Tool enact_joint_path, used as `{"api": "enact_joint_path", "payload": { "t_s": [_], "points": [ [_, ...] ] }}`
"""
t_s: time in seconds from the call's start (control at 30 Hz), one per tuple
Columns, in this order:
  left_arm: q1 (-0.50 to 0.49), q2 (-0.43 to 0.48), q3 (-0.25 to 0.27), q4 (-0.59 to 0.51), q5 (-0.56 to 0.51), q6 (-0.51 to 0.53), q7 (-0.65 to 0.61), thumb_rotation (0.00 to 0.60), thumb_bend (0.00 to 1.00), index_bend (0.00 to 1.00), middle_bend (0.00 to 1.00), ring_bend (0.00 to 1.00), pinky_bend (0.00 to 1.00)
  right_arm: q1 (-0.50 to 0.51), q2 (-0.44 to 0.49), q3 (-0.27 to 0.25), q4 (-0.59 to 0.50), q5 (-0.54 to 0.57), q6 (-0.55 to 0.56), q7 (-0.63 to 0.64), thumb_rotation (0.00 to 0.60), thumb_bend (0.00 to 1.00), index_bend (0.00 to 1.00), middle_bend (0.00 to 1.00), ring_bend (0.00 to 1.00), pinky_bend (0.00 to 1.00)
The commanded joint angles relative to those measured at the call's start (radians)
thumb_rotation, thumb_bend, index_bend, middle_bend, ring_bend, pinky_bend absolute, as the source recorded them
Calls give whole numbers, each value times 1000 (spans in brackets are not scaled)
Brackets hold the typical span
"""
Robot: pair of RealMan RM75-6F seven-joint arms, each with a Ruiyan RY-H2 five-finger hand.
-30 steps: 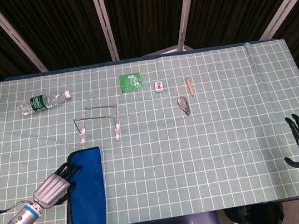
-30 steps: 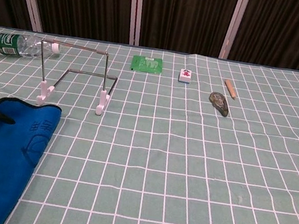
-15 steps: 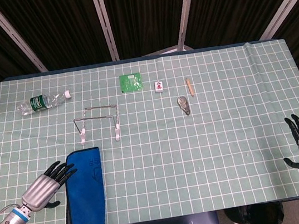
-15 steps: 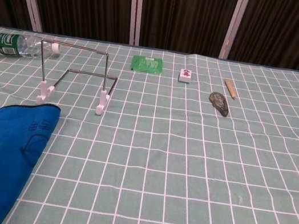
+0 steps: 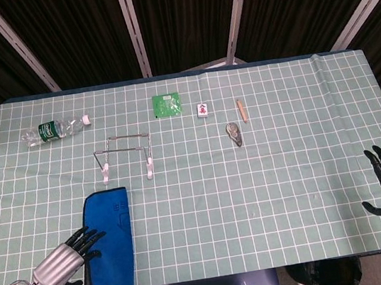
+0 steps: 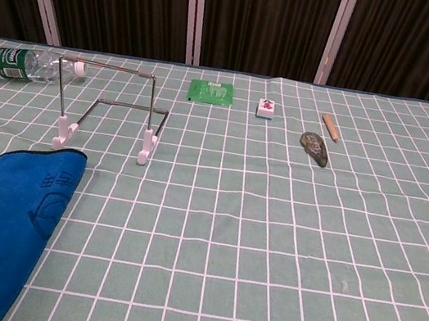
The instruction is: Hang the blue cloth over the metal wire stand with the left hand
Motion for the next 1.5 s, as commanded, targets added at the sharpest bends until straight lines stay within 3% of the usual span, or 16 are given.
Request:
{"api": "enact_joint_path", "payload": {
  "t_s": [0.03, 0.53, 1.1, 1.37, 1.5],
  "points": [
    [12, -8, 9, 10, 7, -6, 16, 600, 183, 413, 0, 0, 0, -1, 3, -1, -1, -4, 2, 6, 600, 0, 0, 0, 0, 0],
    [67, -150, 43, 184, 78, 39, -33, 600, 262, 471, 0, 0, 0, -5, 13, 0, -5, -8, 5, 26, 600, 0, 0, 0, 0, 0],
    [58, -173, 34, 209, 70, 22, -34, 600, 363, 471, 0, 0, 0, -1, 13, 4, 0, 7, -9, 25, 600, 0, 0, 0, 0, 0],
    [57, -175, 34, 214, 66, 22, -45, 600, 486, 484, 0, 0, 0, 0, 11, 4, 0, 10, -14, 21, 600, 0, 0, 0, 0, 0],
    [56, -175, 34, 214, 66, 28, -47, 600, 500, 507, 0, 0, 0, 0, 12, 4, 0, 10, -13, 21, 600, 0, 0, 0, 0, 0]
  ]
}}
